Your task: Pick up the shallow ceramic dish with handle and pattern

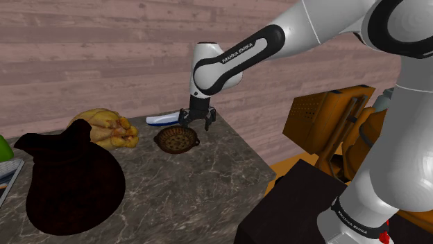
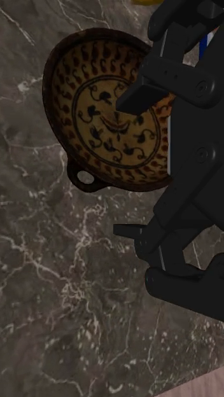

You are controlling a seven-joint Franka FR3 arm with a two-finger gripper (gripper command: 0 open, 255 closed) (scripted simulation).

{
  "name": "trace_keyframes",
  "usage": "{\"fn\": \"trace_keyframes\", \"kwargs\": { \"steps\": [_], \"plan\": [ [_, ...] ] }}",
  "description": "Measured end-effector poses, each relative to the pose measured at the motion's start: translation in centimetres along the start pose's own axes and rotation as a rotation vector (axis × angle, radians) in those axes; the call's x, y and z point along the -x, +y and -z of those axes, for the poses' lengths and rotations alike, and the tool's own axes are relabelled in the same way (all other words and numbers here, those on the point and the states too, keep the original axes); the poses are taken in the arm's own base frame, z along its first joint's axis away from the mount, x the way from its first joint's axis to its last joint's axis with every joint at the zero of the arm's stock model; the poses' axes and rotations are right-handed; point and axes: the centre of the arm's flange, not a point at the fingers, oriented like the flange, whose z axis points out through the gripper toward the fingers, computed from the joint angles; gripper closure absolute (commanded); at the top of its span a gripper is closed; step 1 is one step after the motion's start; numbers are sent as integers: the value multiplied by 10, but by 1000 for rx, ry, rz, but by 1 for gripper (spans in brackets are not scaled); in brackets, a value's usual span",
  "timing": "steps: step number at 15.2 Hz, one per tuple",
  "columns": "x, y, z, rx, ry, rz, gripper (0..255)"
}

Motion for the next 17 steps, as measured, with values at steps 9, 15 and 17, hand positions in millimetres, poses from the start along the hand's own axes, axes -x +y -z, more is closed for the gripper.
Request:
{"fn": "trace_keyframes", "kwargs": {
  "steps": [9,15,17],
  "plan": [
    [-2,2,-34,-1,1,-3,255],
    [-2,2,-34,-1,1,-3,255],
    [-2,2,-34,-1,1,-3,255]
  ]
}}
